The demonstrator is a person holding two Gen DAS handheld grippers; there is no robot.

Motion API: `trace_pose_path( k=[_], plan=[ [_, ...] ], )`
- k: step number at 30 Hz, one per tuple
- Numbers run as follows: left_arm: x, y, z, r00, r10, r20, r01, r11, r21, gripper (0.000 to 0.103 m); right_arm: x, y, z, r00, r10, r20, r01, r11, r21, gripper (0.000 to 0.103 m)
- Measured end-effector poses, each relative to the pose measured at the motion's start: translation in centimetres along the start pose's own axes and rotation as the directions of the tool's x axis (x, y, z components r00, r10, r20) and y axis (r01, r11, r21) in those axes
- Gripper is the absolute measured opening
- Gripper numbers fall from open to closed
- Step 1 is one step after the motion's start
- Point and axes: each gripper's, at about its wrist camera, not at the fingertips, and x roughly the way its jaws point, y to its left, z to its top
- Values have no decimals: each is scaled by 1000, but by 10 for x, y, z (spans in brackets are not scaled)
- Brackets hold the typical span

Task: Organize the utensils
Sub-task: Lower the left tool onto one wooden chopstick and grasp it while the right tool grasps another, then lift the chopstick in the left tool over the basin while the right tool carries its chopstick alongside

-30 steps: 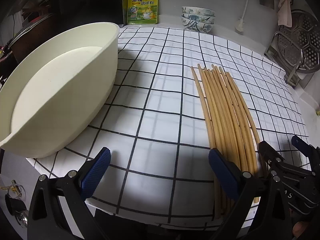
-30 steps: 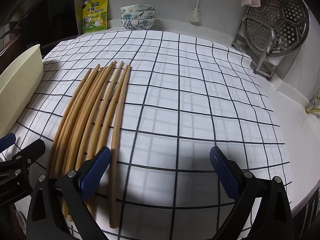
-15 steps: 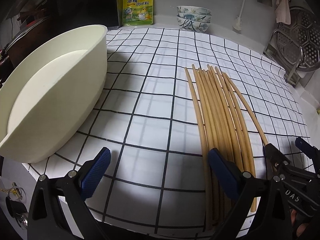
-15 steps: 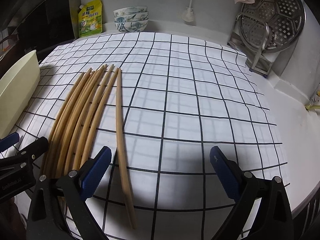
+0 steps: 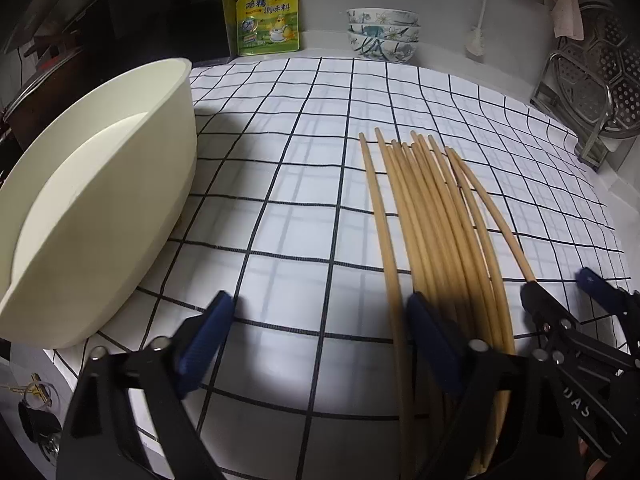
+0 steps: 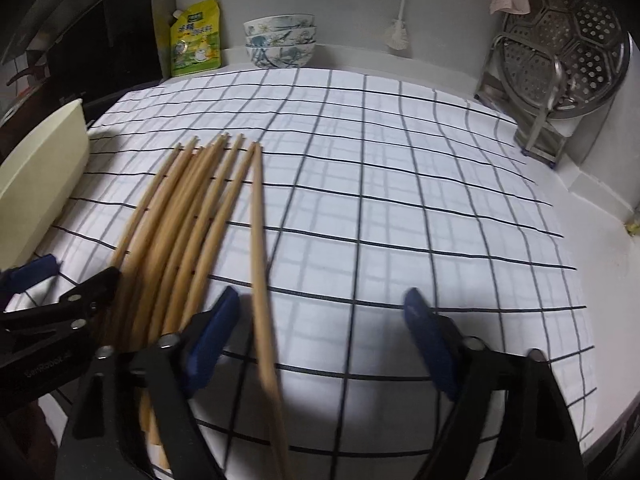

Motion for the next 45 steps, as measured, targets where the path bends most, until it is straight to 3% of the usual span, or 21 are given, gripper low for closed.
trace_pose_path(
  k=[1,4,6,15,25,28,35,41,45],
  plan=[
    [-2,-1,0,1000,-6,2,6,1000,4,71,0,2,1,1000,11,1,-11,1000,-6,62],
    [-5,-3,2,1000,-22,3,22,1000,9,41,-1,9,2,999,43,3,-43,999,-30,38],
    [-5,-1,3,999,-43,-3,43,999,1,11,-3,12,2,999,50,6,-49,998,-41,10],
    [-20,2,3,995,-100,4,100,995,-6,7,-8,-5,0,992,123,20,-124,990,63,6],
    [-78,34,26,981,-158,116,162,987,-25,7,-61,12,27,959,236,159,-254,961,109,6],
    [-98,64,37,975,-126,182,136,990,-47,7,-72,36,46,937,296,185,-314,946,78,6],
    [-108,152,56,974,-5,226,35,991,-132,7,-70,130,91,889,427,162,-427,903,-41,6],
    [-84,216,58,982,62,179,-27,981,-190,7,-42,215,115,864,501,47,-495,863,-107,6],
    [-63,238,59,988,71,140,-43,980,-197,7,-24,257,119,865,501,-20,-498,855,-147,6]
  ],
)
